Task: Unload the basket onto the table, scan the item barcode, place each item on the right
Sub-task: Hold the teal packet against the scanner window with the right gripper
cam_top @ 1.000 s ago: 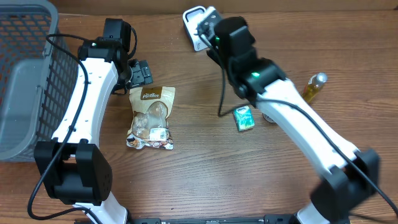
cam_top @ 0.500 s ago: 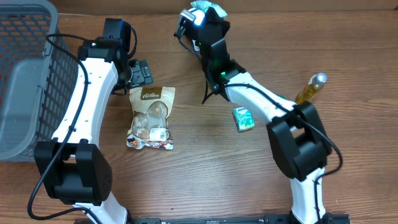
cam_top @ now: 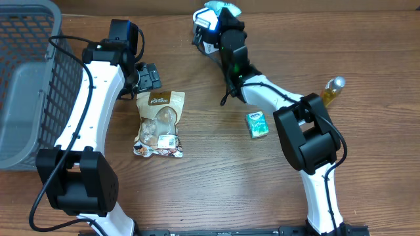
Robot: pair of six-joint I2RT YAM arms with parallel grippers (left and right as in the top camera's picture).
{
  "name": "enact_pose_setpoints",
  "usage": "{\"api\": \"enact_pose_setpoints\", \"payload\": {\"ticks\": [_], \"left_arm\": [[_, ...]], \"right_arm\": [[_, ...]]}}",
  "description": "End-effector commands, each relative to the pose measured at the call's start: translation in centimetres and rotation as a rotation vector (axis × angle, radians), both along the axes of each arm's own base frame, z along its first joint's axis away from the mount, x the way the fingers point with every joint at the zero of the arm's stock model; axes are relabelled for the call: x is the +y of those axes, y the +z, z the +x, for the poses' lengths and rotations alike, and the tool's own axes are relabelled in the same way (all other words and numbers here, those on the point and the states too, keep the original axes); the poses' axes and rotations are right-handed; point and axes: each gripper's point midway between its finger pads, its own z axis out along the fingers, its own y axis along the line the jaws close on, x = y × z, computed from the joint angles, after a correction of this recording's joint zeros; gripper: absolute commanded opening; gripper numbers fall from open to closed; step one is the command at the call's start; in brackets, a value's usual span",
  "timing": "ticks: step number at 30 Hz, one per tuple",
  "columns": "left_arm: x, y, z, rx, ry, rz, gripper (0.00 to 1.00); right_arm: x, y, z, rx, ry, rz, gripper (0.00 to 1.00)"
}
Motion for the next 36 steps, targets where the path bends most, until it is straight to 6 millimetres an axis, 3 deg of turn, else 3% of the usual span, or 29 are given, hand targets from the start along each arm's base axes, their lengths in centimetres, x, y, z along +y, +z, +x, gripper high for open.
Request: {"api": "enact_pose_setpoints", "payload": {"ticks": [1,5,10,16,22,28,36], "left_arm": [[-0.2,1.0,0.3,-0.028,-0.021,0.01,0.99],[-0.2,1.0,0.3,-0.028,-0.021,0.01,1.0],[-0.2,1.0,0.3,-0.028,-0.021,0.01,1.0],[-0.2,1.0,0.3,-0.028,-0.021,0.01,0.99],[-0.2,1.0,0.3,-0.028,-0.021,0.01,1.0],[-0.2,1.0,0.3,-0.028,-0.021,0.01,0.99],[-0.2,1.0,0.3,-0.028,-0.021,0.01,1.0]], "right_arm": [[1.0,3.6,1.0,-0.05,0.054,0.097,0.03],[1.2,3.6,1.1,-0.028,0.057,0.167,0.03],[1.5,1.0,1.0,0.075,0.067,0.146,0.04],[1.6,0.4,0.9,0.108,0.061,0.228,0.04],[2.4,-2.8,-0.1,0.231,0.063,0.174,0.04],[3.0,-3.4,-0.5,0.258,0.069,0.16,0.03],[4.0,-6.2,-2.1,0.373,0.071,0.119,0.03]]}}
